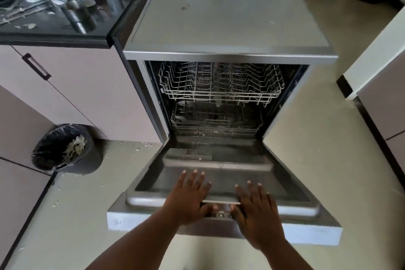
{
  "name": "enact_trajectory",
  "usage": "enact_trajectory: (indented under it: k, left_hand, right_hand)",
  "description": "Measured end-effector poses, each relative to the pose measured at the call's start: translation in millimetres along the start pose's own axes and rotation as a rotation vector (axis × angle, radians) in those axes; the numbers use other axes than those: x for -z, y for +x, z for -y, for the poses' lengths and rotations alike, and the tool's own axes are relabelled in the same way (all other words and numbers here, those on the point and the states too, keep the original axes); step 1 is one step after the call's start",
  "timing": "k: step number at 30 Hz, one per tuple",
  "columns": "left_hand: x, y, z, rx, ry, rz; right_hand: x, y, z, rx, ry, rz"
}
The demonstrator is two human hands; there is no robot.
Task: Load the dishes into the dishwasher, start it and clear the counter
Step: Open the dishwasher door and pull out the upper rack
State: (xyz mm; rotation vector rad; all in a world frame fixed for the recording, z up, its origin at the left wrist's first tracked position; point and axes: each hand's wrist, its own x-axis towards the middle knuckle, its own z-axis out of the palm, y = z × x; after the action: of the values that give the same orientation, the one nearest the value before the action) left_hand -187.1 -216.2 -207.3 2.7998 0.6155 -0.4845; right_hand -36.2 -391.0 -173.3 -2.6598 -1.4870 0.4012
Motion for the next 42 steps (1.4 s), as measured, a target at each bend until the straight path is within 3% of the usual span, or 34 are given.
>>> enact_trajectory:
  k: [4,10,25,35,42]
  left_hand:
    - [-65.9,-18.6,-12.8,-0.035,-0.066,0.154]
    - [-154.9,-42.2,-40.0,0.201,-0.145,0.392]
    - [-333.7,-23.3,-40.2,0.240,-0.174,0.564]
    - [-379.7,28.0,-21.6,0.271,-0.224,0.828]
    - [-393.0,41.2,-15.5,0.240,-0.174,0.880]
  right_hand:
    - [-61.8,-38.9,-8.3,-0.012,0.038,0.128]
    - [-145.4,-70.5,-14.1,-0.096,0.077,0.336]
    - [-347.1,-75.6,-47.5,-0.046,-0.009,0.558]
    - [-424.8,-42.5,-55.3,-0.102,-0.032,0.825]
    - [-434.9,-19.7,-62.3,-0.093,-0.056,0.973]
